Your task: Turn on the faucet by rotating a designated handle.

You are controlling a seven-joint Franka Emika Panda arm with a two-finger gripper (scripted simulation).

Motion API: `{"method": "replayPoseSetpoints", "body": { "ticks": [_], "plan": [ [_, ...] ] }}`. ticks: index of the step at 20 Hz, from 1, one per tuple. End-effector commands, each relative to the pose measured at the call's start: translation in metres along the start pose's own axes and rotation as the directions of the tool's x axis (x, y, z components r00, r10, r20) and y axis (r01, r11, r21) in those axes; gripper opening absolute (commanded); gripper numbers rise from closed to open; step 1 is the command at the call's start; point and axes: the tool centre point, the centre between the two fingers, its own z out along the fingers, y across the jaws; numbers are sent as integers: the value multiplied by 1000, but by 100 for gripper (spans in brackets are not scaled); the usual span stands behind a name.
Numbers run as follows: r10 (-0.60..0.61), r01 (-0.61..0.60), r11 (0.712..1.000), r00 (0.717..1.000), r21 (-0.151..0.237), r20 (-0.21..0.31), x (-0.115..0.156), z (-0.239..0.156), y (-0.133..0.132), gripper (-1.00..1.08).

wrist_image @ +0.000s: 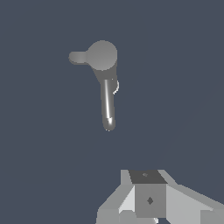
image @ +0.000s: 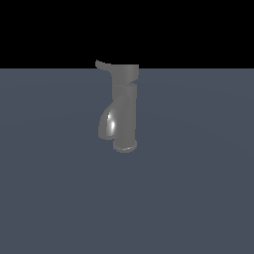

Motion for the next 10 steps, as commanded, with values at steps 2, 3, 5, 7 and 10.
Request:
{"method": "replayPoseSetpoints", "body": {
  "ticks": [2,3,5,7,10],
  "plan": [
    [79,-79,997,997,12,10,16,6,-6,-100],
    [103,-103,995,995,15,14,21,8,-7,-100],
    [152,-152,988,988,20,21,31,12,-11,-100],
    [200,-201,979,979,24,28,41,17,-15,-100],
    [272,-273,962,961,27,39,56,25,-20,-100]
  ]
}}
